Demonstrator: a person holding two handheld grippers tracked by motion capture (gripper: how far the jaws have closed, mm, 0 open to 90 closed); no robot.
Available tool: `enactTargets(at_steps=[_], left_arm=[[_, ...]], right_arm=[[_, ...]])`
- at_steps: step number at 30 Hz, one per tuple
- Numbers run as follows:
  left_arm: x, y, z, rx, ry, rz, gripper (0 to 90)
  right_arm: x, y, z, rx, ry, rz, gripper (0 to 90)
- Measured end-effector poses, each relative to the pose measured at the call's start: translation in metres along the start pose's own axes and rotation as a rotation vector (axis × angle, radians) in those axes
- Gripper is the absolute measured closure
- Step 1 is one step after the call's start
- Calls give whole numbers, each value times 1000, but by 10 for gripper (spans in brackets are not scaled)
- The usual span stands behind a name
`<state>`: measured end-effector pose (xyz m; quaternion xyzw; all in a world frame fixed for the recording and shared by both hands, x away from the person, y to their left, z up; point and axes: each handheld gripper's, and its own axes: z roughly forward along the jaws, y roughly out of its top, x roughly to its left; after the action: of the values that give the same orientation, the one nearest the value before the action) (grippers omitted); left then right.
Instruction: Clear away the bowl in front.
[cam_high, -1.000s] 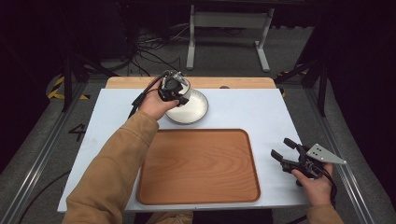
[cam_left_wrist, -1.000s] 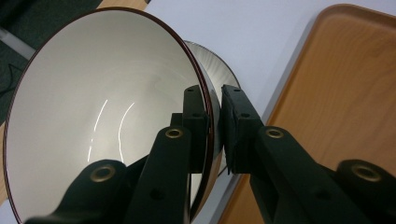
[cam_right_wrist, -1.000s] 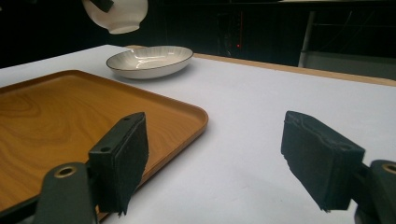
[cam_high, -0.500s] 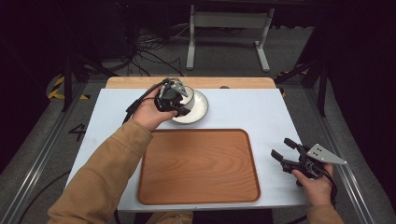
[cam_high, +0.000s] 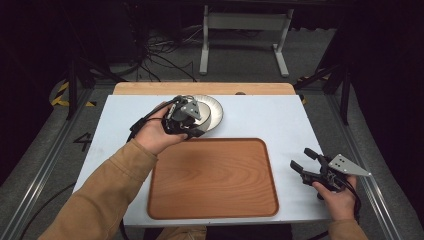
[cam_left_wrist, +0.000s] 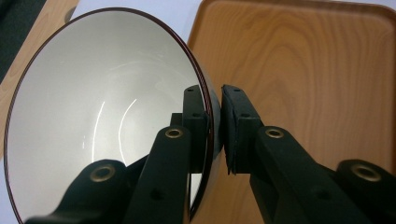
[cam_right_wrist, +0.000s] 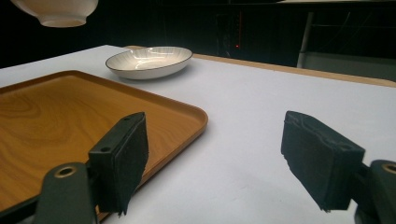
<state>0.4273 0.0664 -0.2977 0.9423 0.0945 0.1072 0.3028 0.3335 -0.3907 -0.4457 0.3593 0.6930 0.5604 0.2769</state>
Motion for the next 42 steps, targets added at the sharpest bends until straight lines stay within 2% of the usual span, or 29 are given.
enactTargets(at_steps=[3, 10, 17, 32, 42], left_arm=[[-8, 1, -2, -8, -17, 20, 809], [-26, 4, 2, 12, -58, 60, 808], [-36, 4, 9, 17, -86, 79, 808], [-49, -5, 35, 64, -137, 112, 808], [-55, -9, 48, 79, -168, 126, 807]], right_arm=[[0, 0, 0, 0, 1, -1, 244], [0, 0, 0, -2, 0, 1, 244], [1, 0, 0, -3, -1, 1, 244], [1, 0, -1, -4, -3, 1, 244], [1, 0, -1, -3, -1, -2, 244]])
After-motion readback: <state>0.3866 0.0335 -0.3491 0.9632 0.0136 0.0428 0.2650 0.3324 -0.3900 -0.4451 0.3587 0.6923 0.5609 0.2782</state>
